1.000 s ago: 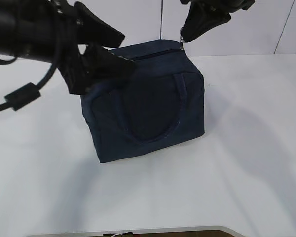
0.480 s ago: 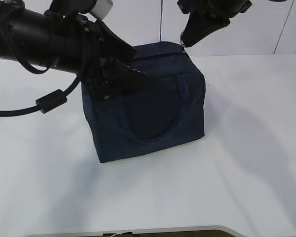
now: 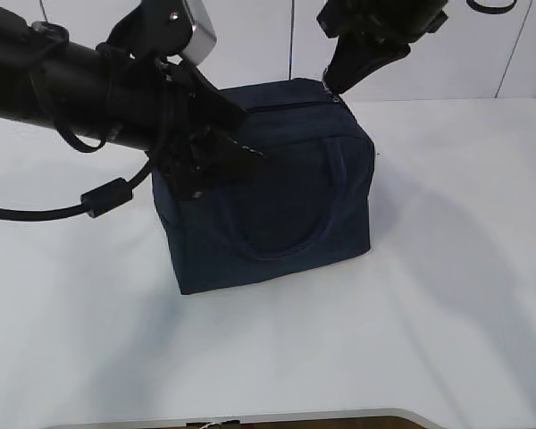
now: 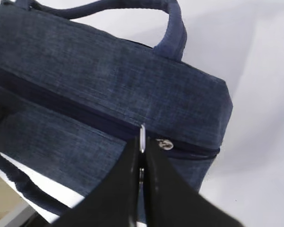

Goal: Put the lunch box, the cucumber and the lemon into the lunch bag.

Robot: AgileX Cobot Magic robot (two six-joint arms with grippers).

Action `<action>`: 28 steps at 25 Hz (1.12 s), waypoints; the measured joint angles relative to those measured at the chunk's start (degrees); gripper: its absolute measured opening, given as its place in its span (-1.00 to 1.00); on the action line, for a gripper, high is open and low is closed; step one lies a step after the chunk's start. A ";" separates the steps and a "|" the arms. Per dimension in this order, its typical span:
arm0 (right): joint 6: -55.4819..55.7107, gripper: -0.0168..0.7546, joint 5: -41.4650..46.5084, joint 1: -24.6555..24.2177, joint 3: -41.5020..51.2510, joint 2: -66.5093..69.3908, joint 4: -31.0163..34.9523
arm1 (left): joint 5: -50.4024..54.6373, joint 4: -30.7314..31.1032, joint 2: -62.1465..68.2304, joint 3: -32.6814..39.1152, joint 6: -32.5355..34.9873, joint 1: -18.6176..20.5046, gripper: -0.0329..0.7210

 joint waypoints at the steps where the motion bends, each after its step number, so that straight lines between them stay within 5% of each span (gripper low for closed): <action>1: 0.00 -0.94 0.00 0.00 0.00 0.12 -0.37 | 0.00 0.08 0.24 0.00 0.00 0.00 0.30; 12: -1.52 -0.94 -0.12 0.00 0.11 0.24 3.03 | -2.35 2.61 2.91 0.00 0.13 0.00 0.19; 20: -1.79 -0.94 -0.21 0.00 0.11 0.24 3.03 | -5.72 2.60 2.91 0.00 0.15 0.00 -0.79; 28: 0.53 -0.94 -0.21 0.00 0.11 0.24 -3.72 | -7.10 6.16 2.91 -0.03 0.15 -0.12 -0.91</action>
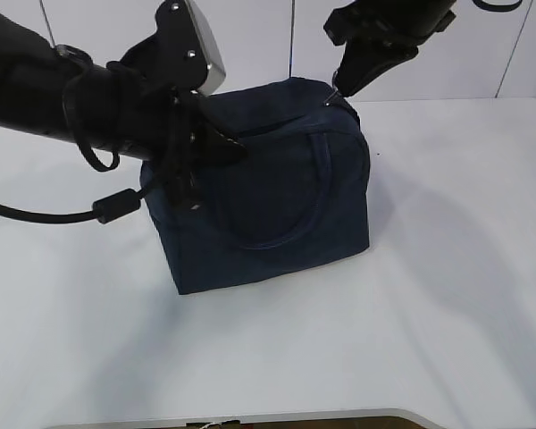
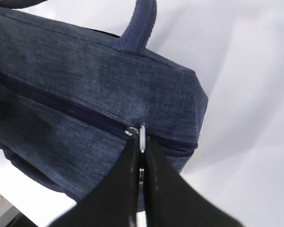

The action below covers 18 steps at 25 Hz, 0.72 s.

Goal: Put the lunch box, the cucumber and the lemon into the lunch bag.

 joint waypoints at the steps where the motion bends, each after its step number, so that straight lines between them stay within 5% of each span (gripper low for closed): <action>1: 0.24 -0.94 0.00 0.00 0.00 0.00 -0.13 | 0.00 0.13 0.00 -0.10 0.00 -0.02 -0.91; 11: 1.66 -0.94 0.00 0.00 0.00 0.00 -1.27 | -2.10 0.81 0.00 -0.10 0.00 -0.12 -0.91; 18: -11.99 -0.94 0.00 0.00 0.22 -0.10 -1.56 | -2.24 0.80 0.00 -0.10 0.00 -0.12 -0.91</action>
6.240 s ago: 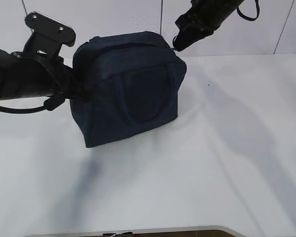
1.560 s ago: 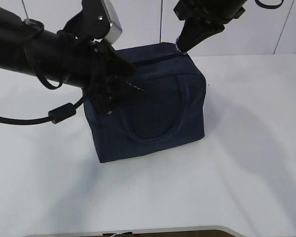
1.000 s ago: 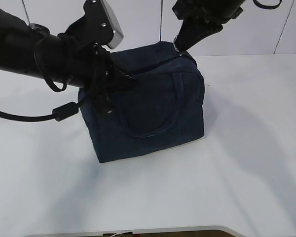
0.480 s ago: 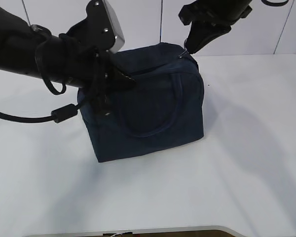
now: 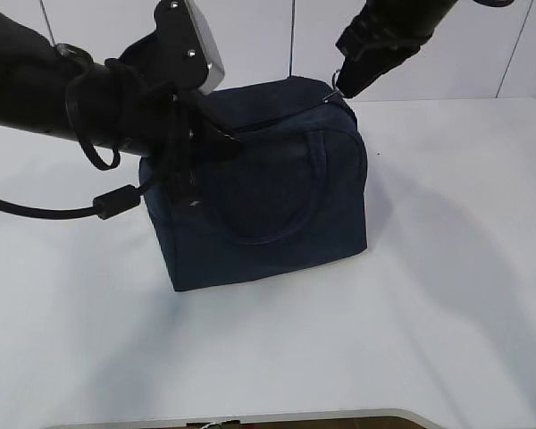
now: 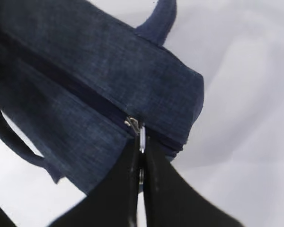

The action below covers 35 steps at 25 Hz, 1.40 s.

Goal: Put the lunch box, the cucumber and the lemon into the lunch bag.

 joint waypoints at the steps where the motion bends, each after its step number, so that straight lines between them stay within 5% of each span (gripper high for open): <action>1: -2.01 -0.94 0.00 0.00 0.00 0.00 0.00 | 0.00 0.00 0.00 0.00 0.00 0.00 -0.91; 9: -12.34 -0.94 0.00 0.00 0.10 0.00 -0.32 | 0.00 0.00 0.00 0.00 0.00 0.00 -0.91; 22: 16.56 -0.94 0.00 0.09 0.10 0.00 5.81 | -0.43 0.12 0.38 0.00 0.00 0.00 -0.91; 35: 36.23 -0.94 0.00 0.09 0.10 0.00 3.67 | -0.45 0.12 0.38 0.00 -0.12 0.00 -0.91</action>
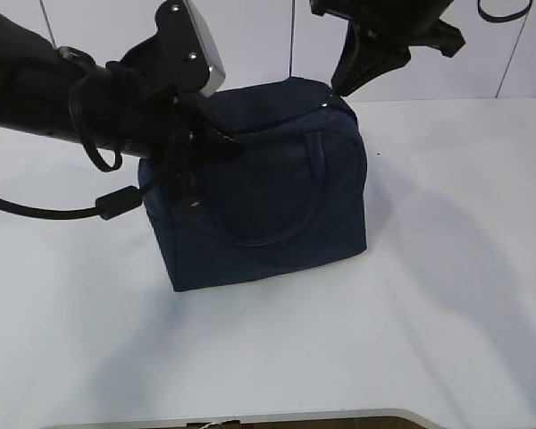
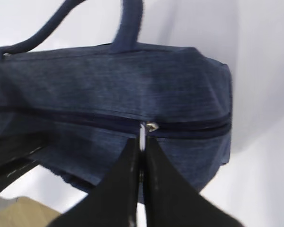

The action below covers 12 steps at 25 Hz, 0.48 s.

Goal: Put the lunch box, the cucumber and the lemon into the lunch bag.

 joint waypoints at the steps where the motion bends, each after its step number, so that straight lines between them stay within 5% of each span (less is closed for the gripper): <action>1: 1.76 -0.94 0.00 0.00 0.00 0.00 -0.98 | 0.00 0.00 0.00 0.00 -0.08 0.00 -0.91; 12: 15.37 -0.94 0.00 0.00 0.00 0.00 -1.26 | -0.09 -0.10 0.09 0.00 -0.21 0.00 -0.91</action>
